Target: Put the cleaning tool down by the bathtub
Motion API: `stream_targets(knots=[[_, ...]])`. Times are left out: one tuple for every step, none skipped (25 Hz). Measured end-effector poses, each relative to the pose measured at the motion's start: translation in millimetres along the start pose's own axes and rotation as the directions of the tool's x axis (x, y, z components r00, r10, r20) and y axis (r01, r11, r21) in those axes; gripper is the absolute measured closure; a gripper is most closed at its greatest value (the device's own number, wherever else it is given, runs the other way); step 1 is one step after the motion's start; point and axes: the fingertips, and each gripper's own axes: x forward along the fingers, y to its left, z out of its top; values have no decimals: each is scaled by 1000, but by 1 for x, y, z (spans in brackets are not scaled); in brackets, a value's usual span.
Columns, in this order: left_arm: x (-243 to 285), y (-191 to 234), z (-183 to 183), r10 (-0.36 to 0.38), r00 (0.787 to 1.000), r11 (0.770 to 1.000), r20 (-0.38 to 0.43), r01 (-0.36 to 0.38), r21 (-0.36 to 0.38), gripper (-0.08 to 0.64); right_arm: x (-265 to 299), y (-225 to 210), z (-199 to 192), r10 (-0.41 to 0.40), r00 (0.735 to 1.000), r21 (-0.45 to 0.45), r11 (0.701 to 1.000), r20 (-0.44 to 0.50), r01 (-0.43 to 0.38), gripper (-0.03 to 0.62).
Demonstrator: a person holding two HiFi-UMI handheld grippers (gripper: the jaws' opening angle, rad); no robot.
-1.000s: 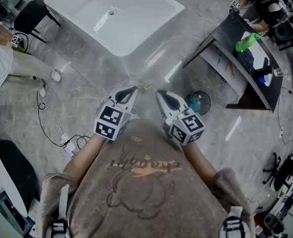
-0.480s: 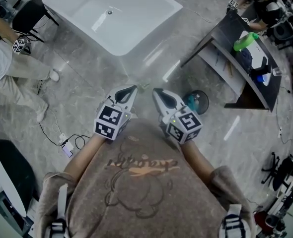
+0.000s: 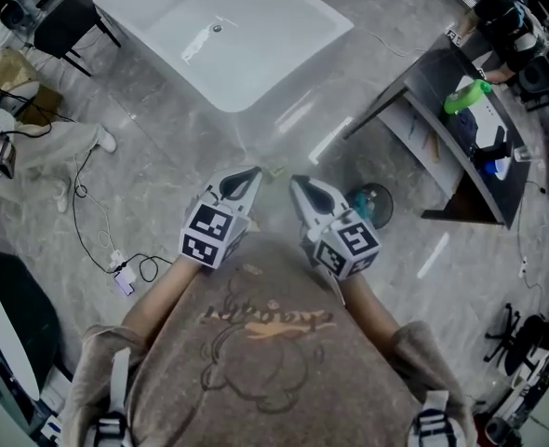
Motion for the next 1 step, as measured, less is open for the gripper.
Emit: stream_targets(knots=[[0,0,-2,-2,1000,1000,-5,2,-3,549,-1,0,0,-2,1000,3,1000,-2,2,594]])
